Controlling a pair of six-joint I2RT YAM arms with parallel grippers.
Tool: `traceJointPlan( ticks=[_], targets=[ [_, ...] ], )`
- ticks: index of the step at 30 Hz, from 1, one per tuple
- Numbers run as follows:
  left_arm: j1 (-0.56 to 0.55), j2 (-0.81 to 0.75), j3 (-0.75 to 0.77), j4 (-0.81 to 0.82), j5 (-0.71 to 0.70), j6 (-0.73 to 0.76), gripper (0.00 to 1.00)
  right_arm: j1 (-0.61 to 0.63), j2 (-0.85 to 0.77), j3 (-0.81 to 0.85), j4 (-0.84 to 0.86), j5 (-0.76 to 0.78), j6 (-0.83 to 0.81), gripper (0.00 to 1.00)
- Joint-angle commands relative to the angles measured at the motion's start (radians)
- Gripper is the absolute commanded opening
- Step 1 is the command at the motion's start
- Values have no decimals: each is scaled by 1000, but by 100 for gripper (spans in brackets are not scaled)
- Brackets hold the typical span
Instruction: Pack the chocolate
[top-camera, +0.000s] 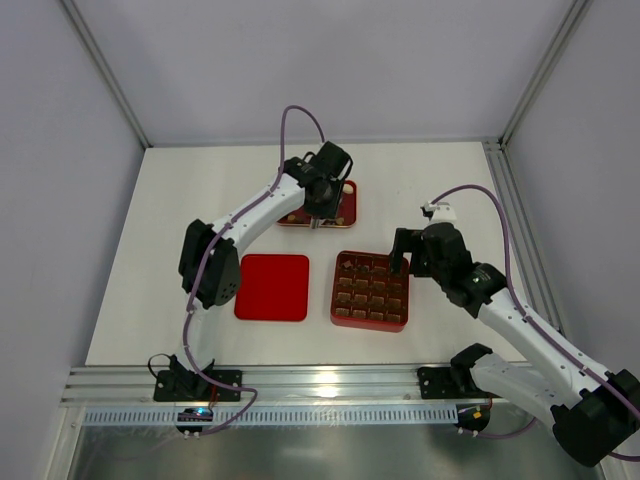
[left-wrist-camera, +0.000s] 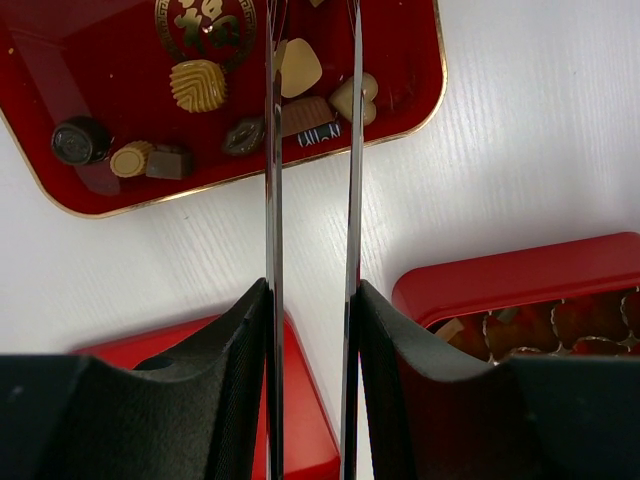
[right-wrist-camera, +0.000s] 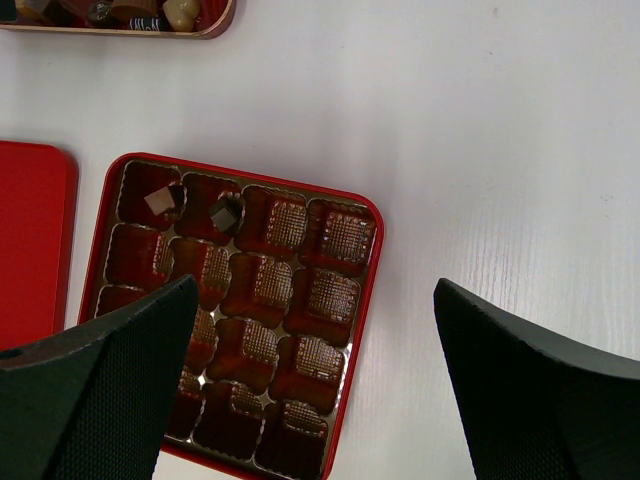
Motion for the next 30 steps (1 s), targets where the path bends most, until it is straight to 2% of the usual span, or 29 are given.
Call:
traceJointPlan(
  ticks=[1, 30],
  targets=[
    [-3, 0, 31, -15, -24, 2, 38, -2, -6, 2, 34, 0, 4, 100],
    [-5, 86, 149, -71, -21, 14, 39, -2, -10, -19, 43, -2, 12, 100]
  ],
)
